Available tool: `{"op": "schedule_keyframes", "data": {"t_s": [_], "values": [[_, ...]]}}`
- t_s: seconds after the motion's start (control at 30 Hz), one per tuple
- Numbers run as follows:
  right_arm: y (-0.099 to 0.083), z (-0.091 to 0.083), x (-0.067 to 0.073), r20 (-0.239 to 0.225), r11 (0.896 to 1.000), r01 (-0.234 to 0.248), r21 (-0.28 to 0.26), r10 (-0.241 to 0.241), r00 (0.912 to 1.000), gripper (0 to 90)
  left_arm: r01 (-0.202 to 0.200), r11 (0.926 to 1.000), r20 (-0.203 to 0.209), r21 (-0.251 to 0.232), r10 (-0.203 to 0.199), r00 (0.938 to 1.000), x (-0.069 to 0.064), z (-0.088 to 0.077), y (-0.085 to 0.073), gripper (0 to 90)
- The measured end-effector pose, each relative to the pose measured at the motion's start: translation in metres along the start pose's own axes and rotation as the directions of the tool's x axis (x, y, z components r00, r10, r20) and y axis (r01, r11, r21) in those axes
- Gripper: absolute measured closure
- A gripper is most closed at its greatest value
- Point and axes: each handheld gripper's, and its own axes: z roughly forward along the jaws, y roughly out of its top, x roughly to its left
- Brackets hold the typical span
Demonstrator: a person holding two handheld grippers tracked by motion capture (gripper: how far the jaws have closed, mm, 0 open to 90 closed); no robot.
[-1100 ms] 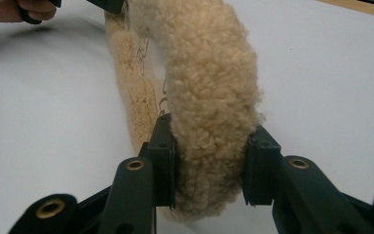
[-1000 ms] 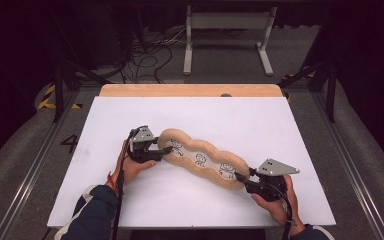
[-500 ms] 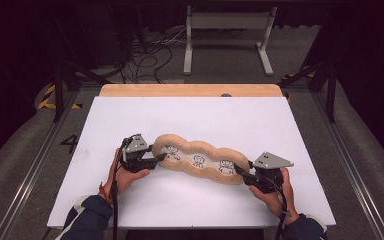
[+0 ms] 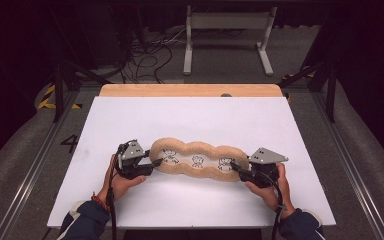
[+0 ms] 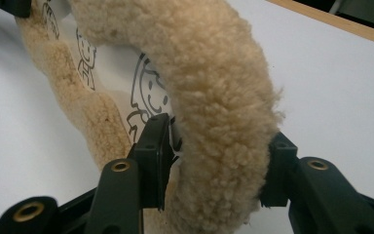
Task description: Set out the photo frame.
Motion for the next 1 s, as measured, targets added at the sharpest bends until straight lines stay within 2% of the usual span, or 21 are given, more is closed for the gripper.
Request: {"op": "schedule_keyframes", "data": {"t_s": [0.2, 0.33, 0.43, 0.53, 0.7, 0.83, 1.0], "values": [[-0.002, -0.004, -0.003, -0.021, 1.000, -0.021, -0.009, 0.020, 0.9996, 53.4, -0.014, 0.9999, -0.004, 0.002, 0.014, 0.9999, -0.001, -0.003, 0.001, 52.0], [-0.004, -0.008, -0.004, -0.024, 1.000, -0.028, -0.009, 0.028, 0.9993, 53.3, -0.009, 0.9999, -0.001, -0.013, 0.009, 1.0000, -0.001, -0.005, 0.002, 51.2], [-0.004, -0.016, -0.006, -0.025, 0.999, -0.039, -0.020, 0.039, 0.9990, 59.1, -0.008, 0.9994, -0.003, -0.033, 0.008, 1.0000, 0.000, -0.007, 0.004, 50.4], [-0.005, -0.020, -0.007, -0.023, 0.998, -0.066, -0.004, 0.066, 0.9975, 62.3, 0.001, 0.9992, 0.008, -0.039, -0.001, 1.0000, 0.001, -0.006, 0.005, 50.5], [-0.004, -0.021, -0.003, -0.004, 0.997, -0.076, 0.008, 0.076, 0.9971, 64.1, 0.013, 0.9992, -0.001, -0.038, -0.013, 0.9999, 0.002, -0.002, 0.006, 54.2], [-0.004, -0.018, -0.004, 0.008, 0.997, -0.080, -0.001, 0.080, 0.9967, 65.6, 0.014, 0.9992, -0.012, -0.037, -0.014, 0.9998, 0.002, -0.005, 0.004, 61.8], [-0.003, -0.011, -0.006, 0.010, 0.996, -0.091, -0.013, 0.091, 0.9958, 66.4, 0.008, 0.9994, -0.034, -0.033, -0.009, 0.9994, -0.002, -0.010, 0.001, 62.2]]}}
